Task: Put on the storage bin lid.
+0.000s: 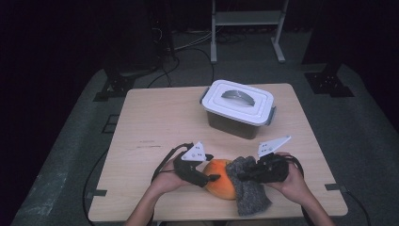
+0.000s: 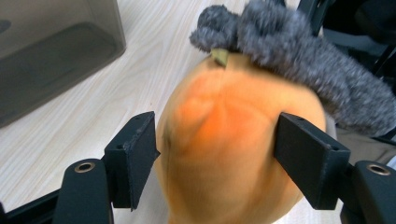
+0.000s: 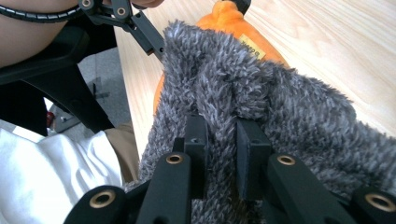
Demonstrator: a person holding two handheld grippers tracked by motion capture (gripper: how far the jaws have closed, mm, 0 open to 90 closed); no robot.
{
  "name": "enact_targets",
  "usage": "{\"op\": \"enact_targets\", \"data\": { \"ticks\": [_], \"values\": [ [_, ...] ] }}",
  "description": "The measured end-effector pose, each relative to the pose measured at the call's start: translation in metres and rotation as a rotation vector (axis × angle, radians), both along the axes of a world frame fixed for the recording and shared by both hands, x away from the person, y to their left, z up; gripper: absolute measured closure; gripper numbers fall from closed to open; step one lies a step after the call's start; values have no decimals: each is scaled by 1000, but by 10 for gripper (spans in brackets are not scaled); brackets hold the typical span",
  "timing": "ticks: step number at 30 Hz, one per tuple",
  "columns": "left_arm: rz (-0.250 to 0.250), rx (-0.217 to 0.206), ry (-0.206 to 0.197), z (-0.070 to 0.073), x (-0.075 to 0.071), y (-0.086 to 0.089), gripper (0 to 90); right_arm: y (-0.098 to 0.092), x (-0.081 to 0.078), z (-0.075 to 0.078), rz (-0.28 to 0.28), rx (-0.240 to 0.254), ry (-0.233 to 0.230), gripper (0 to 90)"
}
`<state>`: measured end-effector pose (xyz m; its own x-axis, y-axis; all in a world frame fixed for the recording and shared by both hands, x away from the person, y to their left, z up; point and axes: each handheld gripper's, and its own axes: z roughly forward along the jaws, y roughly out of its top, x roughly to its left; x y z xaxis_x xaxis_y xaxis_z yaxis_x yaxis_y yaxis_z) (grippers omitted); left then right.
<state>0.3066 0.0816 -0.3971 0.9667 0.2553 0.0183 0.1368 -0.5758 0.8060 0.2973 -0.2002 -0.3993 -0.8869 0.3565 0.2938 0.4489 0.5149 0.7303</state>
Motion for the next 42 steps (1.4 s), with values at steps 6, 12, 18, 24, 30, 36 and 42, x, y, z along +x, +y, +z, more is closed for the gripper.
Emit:
{"op": "enact_targets", "data": {
  "ticks": [6,12,18,24,30,36,42],
  "values": [
    [-45,27,-13,2,-9,-13,229,11,-1,3,16,-13,-12,766],
    [-39,35,-35,-4,-6,-6,352,13,-2,10,8,-31,-51,765],
    [-39,-33,29,-12,4,12,368,0,5,-2,-23,19,-20,765],
    [-65,-51,50,-14,7,21,364,-16,5,-18,-65,1,17,761],
    [-61,-71,76,-17,9,30,361,-26,6,-31,-92,-26,51,760],
    [-60,-86,85,-20,11,35,361,-22,11,-18,-110,36,23,759],
    [-46,-99,109,-23,15,44,358,-14,15,-22,-100,44,37,759]
  ]
}}
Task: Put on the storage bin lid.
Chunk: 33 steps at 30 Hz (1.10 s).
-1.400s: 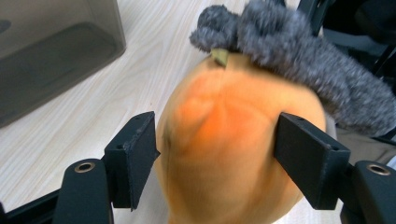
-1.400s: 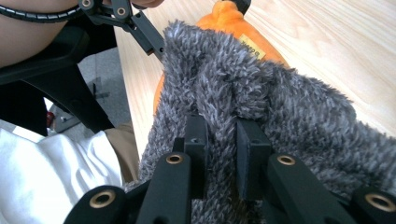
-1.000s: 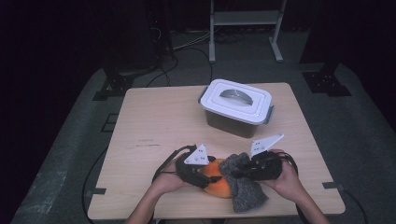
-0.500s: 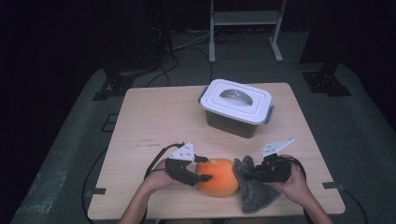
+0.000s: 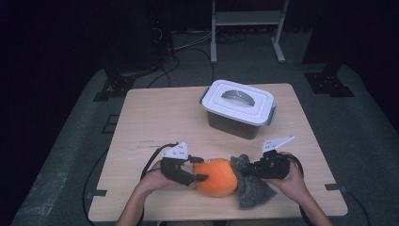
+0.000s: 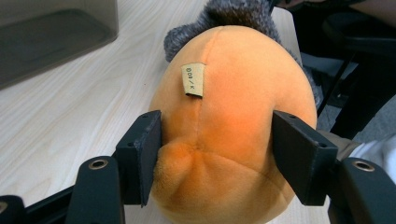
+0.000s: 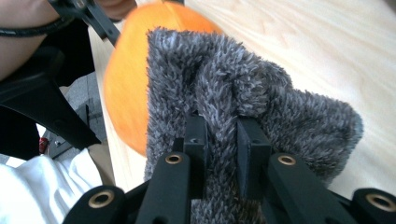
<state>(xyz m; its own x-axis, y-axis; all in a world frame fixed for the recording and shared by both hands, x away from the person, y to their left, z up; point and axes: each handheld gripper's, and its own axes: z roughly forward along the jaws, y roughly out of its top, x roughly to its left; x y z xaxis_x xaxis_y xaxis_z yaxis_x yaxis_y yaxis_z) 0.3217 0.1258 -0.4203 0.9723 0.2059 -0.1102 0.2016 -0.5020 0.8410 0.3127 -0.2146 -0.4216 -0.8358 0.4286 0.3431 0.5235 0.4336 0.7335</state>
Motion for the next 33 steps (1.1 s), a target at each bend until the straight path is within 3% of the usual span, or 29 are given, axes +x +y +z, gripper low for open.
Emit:
{"op": "enact_targets", "data": {
  "ticks": [7,12,17,19,22,24,25,27,29,33],
  "values": [
    [0,-8,9,0,1,0,355,-13,-1,-20,-17,-39,71,758],
    [0,-10,7,-1,0,-1,353,-17,1,-5,-32,19,36,758],
    [-1,-10,6,-1,0,0,354,-5,5,7,-8,44,7,758],
    [-4,-10,7,-1,0,0,353,0,5,3,2,26,16,757],
    [-13,-9,5,-2,-1,-3,350,-1,5,-13,16,49,72,755],
    [-11,-8,4,-1,-1,-4,349,-3,5,-18,16,46,83,755],
    [-7,-3,3,0,-1,-4,348,-8,3,-21,9,5,88,756],
    [-4,-1,2,0,-2,-4,348,-11,1,-20,3,-20,80,757],
    [-6,2,-1,1,-2,-5,348,-13,0,-17,0,-16,76,757],
    [-23,13,-30,4,-8,-14,348,-9,-1,6,7,33,12,757]
  ]
}}
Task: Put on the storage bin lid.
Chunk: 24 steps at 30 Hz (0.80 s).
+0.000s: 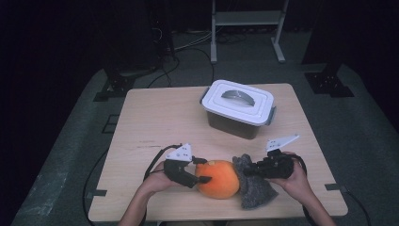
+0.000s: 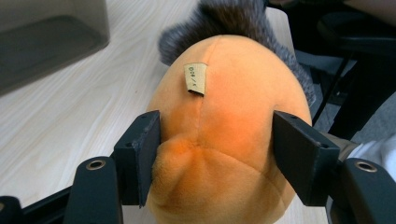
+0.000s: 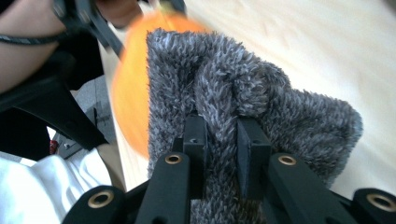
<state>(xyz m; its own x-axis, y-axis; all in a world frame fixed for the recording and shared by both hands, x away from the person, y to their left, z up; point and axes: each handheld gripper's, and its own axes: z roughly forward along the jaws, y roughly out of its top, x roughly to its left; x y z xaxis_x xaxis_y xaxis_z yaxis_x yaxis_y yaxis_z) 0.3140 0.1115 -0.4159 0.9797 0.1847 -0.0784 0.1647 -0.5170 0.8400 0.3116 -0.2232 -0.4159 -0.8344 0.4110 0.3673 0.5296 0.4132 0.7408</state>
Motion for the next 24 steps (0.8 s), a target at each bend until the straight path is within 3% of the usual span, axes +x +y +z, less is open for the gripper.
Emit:
{"op": "enact_targets", "data": {
  "ticks": [6,9,12,14,18,21,24],
  "values": [
    [-16,26,-34,4,-6,-7,346,24,1,27,51,1,-68,756],
    [-26,22,-32,3,-6,-7,341,32,1,24,63,-44,-76,756],
    [-33,19,-25,4,-6,-7,268,33,0,19,67,-45,-67,756],
    [-12,26,-4,6,-3,-8,158,29,-2,14,65,-45,-56,756],
    [-15,5,55,-2,1,-8,127,22,-4,9,59,-32,-44,755],
    [-39,11,71,-6,1,-13,173,18,-4,5,53,-11,-29,754],
    [-20,-3,28,-6,-1,-14,333,13,-3,5,46,-11,-21,758]
  ]
}}
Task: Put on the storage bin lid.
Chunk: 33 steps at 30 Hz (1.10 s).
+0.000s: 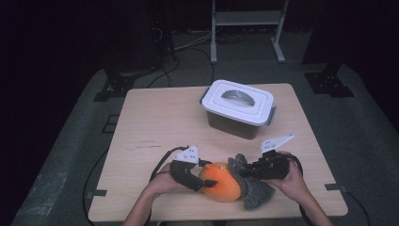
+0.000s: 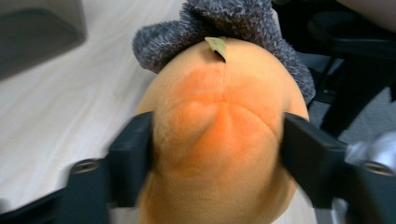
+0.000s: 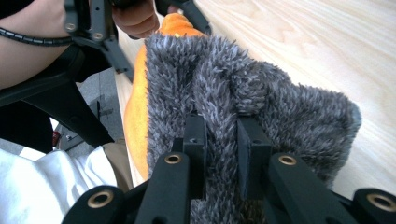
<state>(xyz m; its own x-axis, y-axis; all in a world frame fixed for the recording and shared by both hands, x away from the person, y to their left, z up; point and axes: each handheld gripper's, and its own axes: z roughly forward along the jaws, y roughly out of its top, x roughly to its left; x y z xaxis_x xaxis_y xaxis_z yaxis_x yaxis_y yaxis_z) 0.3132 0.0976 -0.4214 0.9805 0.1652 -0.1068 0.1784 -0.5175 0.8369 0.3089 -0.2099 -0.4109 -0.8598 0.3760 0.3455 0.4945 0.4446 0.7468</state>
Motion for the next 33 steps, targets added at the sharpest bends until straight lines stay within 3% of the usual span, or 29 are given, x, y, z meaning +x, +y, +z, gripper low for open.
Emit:
{"op": "enact_targets", "data": {
  "ticks": [4,7,10,12,14,23,27,31,33],
  "values": [
    [28,-11,-69,11,-3,1,408,-3,1,14,-14,8,-42,762],
    [38,4,-107,16,-5,-1,414,0,2,26,-11,53,-67,764],
    [34,13,-110,16,-6,-1,414,9,4,29,1,47,-77,763],
    [38,23,-104,15,-6,0,408,14,5,22,5,12,-71,761],
    [37,20,-101,13,-5,1,404,15,5,14,4,11,-58,760],
    [45,-2,-100,19,-5,1,402,-12,0,-8,-42,-34,-4,760],
    [47,-7,-108,24,-7,0,404,-11,-4,7,-36,4,-38,760],
    [47,-13,-112,27,-9,-2,406,2,-6,26,-6,60,-83,760],
    [45,-11,-109,26,-9,-3,406,13,-6,30,9,50,-98,759]
  ]
}}
